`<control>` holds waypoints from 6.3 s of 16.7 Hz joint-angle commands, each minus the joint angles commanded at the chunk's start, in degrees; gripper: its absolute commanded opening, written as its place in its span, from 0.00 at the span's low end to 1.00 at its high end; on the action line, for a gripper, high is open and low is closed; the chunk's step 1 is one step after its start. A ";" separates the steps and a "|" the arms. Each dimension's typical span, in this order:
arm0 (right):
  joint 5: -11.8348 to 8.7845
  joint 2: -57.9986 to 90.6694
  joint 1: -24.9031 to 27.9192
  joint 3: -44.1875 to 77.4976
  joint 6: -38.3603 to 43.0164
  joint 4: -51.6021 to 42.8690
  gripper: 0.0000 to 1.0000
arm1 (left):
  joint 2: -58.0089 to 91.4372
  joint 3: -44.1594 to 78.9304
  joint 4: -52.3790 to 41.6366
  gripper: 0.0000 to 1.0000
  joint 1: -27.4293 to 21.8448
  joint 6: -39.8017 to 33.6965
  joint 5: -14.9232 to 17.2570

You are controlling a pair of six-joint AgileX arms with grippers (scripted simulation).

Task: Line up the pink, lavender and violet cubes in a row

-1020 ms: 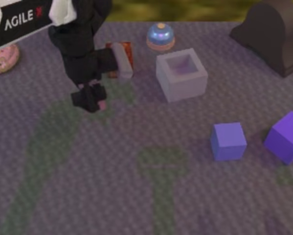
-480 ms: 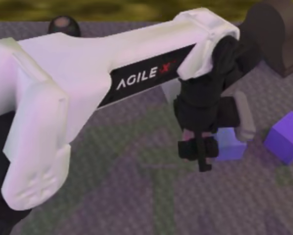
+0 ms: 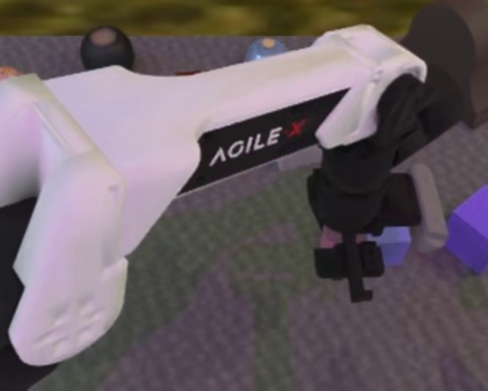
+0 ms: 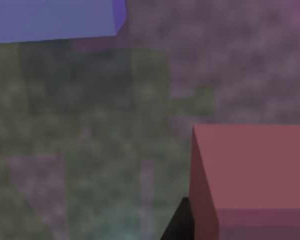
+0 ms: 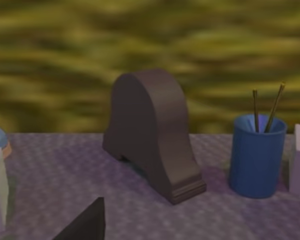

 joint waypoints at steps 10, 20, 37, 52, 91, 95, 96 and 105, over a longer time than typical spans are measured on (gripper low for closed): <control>0.00 0.00 0.00 0.00 0.00 0.00 1.00 | 3.99 -9.04 12.93 0.00 -0.34 -0.32 -0.02; 0.00 0.00 0.00 0.00 0.00 0.00 1.00 | 3.99 -9.04 12.93 0.60 -0.34 -0.32 -0.02; 0.00 0.00 0.00 0.00 0.00 0.00 1.00 | 3.53 -6.82 10.55 1.00 -0.14 -0.21 -0.06; 0.01 5.13 1.45 5.08 1.19 -3.49 1.00 | -4.51 -3.74 2.76 1.00 3.54 -2.05 -0.37; 0.14 121.73 25.63 85.11 21.15 -53.07 1.00 | -131.26 -115.60 73.14 1.00 55.01 -36.76 -0.48; 0.16 124.32 25.73 81.13 21.27 -46.78 1.00 | -131.26 -115.60 73.14 1.00 55.01 -36.76 -0.48; 0.16 124.39 25.73 81.04 21.27 -46.65 1.00 | -131.26 -115.60 73.14 1.00 55.01 -36.76 -0.48; 0.16 124.39 25.73 81.04 21.27 -46.65 0.55 | -131.26 -115.60 73.14 1.00 55.01 -36.76 -0.48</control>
